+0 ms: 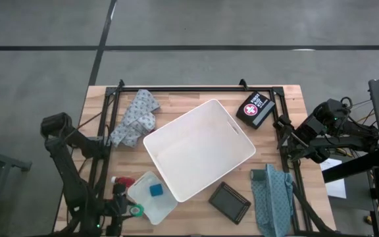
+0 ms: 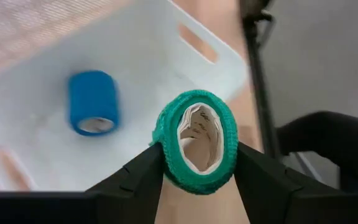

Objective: Pick & place medical supplies in basket/bin
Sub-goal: Put the green bandage into the white bin

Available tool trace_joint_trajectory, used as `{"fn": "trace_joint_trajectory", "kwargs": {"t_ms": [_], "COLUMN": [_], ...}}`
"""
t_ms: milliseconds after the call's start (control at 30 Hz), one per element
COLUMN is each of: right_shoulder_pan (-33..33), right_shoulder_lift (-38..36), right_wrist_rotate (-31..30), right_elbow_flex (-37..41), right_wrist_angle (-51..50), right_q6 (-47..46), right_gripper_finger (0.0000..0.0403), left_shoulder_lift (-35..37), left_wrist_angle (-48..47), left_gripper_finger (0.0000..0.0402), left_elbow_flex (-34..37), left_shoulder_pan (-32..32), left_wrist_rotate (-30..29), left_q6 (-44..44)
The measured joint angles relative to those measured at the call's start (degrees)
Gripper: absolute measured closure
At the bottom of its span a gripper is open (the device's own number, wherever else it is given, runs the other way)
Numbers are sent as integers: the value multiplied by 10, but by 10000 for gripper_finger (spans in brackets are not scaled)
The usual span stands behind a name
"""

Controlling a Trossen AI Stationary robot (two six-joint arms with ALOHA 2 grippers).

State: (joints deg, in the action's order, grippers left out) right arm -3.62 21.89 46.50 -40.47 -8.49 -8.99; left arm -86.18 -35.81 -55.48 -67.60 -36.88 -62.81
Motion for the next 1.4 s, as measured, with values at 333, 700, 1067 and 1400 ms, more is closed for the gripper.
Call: {"fn": "trace_joint_trajectory", "kwargs": {"t_ms": [333,700,1067,1400], "right_shoulder_pan": [0,0,0,0], "right_shoulder_lift": [0,0,0,0], "right_wrist_rotate": [0,0,0,0], "right_elbow_flex": [0,0,0,0], "right_wrist_angle": [0,0,0,0], "right_q6": [0,0,0,0], "right_gripper_finger": [144,135,144,135], "left_shoulder_lift": [14,14,14,14], "left_wrist_angle": [-39,-34,6,34], "left_gripper_finger": [217,217,217,217], "left_elbow_flex": [14,53,100,118], "left_shoulder_pan": [81,93,94,94], "left_wrist_rotate": [19,50,50,52], "left_q6": [18,-2,-37,-47]}}
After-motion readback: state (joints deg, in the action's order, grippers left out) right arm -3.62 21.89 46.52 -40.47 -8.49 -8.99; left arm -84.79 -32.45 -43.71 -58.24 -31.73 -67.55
